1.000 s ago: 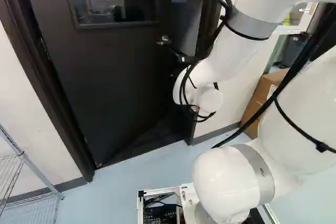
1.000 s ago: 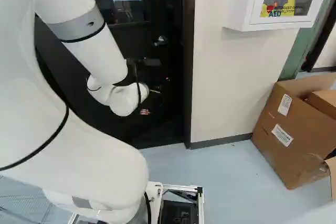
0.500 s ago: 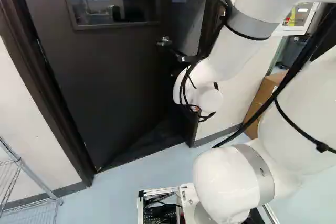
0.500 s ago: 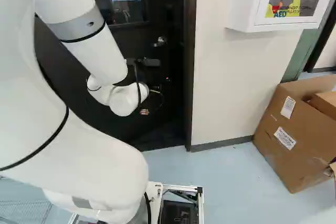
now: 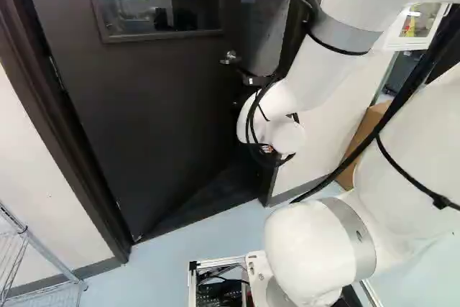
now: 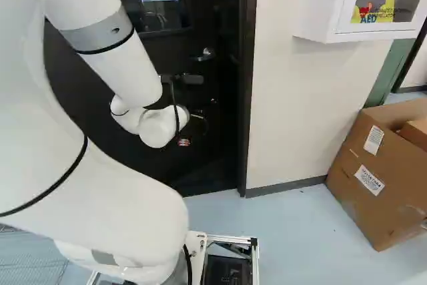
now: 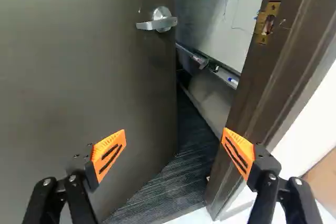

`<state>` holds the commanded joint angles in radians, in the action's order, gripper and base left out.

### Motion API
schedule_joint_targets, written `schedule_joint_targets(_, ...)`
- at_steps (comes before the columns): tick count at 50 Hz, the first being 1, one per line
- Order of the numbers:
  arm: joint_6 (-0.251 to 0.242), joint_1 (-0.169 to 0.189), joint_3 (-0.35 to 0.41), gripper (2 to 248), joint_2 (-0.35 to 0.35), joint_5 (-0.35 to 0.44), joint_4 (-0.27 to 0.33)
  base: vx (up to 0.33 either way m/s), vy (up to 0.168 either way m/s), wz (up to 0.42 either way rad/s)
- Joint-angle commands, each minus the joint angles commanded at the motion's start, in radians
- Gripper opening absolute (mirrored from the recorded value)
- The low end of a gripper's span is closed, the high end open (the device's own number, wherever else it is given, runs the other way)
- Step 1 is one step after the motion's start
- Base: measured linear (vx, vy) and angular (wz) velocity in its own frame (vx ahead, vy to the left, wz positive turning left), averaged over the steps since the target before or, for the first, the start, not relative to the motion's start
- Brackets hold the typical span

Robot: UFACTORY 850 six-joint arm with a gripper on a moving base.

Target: Open the door and move inside

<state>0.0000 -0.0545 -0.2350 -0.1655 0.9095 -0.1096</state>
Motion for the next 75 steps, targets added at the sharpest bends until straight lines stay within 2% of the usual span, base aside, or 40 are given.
schedule_joint_targets(57,0.0,0.0,0.0,247,0.0,0.0,0.0,0.067,0.047,-0.171)
schedule_joint_targets(75,0.0,0.0,0.0,247,0.0,0.0,0.0,0.052,0.078,-0.029)
